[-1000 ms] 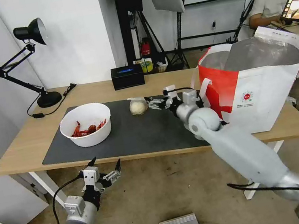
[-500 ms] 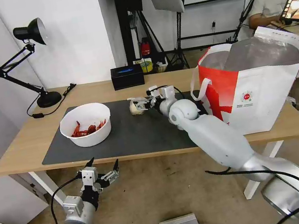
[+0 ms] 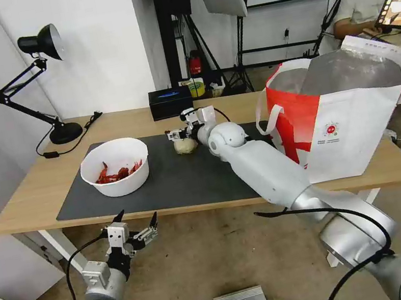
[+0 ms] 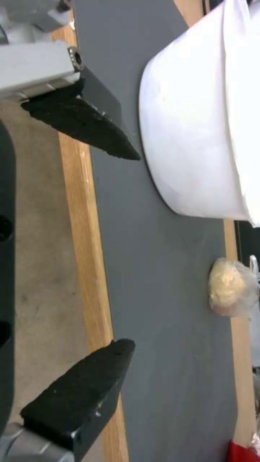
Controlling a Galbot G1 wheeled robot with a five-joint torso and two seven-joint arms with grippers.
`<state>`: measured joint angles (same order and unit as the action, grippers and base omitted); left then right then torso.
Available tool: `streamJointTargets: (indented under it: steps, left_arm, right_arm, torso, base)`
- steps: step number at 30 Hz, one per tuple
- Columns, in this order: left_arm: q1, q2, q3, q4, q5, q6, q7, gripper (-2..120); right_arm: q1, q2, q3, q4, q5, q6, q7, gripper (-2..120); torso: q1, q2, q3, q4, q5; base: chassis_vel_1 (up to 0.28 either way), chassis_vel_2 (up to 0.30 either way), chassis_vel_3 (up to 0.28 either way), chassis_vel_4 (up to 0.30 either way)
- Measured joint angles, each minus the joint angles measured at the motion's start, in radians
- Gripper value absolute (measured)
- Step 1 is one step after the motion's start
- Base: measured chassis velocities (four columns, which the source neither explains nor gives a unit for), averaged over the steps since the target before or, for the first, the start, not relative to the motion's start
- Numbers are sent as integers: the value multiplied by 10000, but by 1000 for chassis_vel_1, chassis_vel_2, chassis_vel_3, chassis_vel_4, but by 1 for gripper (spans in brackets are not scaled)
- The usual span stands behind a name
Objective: Pick up the trash from the table and place it into the takeout bag.
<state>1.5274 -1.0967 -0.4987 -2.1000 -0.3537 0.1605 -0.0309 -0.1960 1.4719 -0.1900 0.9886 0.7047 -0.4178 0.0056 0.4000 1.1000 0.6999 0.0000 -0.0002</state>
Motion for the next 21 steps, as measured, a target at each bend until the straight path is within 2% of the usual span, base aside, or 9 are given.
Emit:
streamJointTargets:
  steps: [6, 21]
  left_arm:
    - [4, -13, -41, 5, -7, -14, 1, 100]
    - [-35, -70, -38, 47, -6, -20, 7, 100]
  right_arm:
    - [207, 476, 96, -1127, -633, 238, -508, 100]
    - [-51, 723, 259, -1518, -1201, -21, -734, 100]
  torso:
    - [0, -1, 1, -1, 2]
    - [0, 0, 0, 0, 2]
  base:
    - [0, 0, 0, 0]
    - [0, 0, 0, 0]
